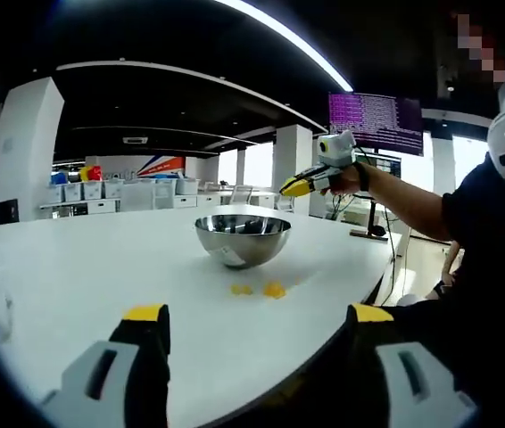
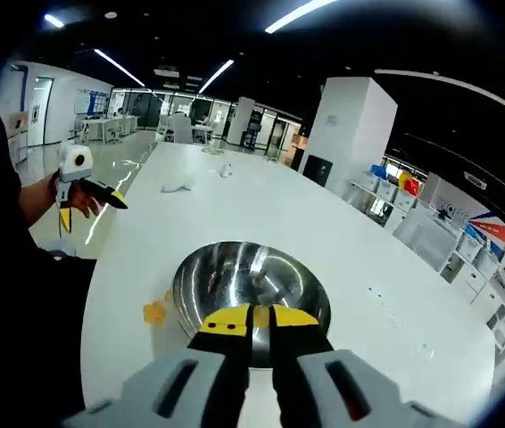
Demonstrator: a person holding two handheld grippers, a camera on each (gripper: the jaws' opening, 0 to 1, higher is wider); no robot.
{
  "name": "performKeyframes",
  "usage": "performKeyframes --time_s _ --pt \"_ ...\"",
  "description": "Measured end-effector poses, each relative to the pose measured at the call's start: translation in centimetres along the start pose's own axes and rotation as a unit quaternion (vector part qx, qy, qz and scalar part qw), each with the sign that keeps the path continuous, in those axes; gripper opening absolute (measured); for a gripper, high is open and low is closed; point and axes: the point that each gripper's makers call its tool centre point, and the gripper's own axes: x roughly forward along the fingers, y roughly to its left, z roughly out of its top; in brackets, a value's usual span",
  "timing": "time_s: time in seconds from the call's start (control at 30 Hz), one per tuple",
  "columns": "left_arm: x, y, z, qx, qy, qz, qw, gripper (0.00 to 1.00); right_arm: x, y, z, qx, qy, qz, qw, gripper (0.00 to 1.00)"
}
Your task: Pick up the QQ candy scattered on the table and place it into the stainless steel bowl on the table
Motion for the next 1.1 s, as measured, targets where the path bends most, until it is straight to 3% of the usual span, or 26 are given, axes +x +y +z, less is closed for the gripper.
performKeyframes --time_s 0.27,0.43,0.6,0.73,1.1 --pt "-0.7 0.5 -0.3 -0.005 -0.002 0.004 1.0000 0.79 3.6 -0.5 0.3 -0.074 0.072 0.021 0.9944 0.09" --pt "-1.1 1.0 -0.5 -0.010 -0.005 0.011 0.9999 0.80 4.8 -0.1 0.7 -0.084 0.093 0.035 0.9915 0.09" --pt "-1.6 1.3 -0.5 -0.011 -0.007 0.013 0.9998 0.80 5.0 -1.0 0.0 -0.086 0.115 0.019 0.9894 0.10" --pt "-2.0 1.7 -0.5 -0.012 -0.009 0.017 0.9997 0.80 4.7 -1.2 -0.2 -0.079 0.119 0.014 0.9897 0.18" --pt "-1.7 1.7 -0.4 -0.011 -0.010 0.017 0.9997 0.80 4.3 -0.8 0.2 -0.084 0.115 0.017 0.9897 0.18"
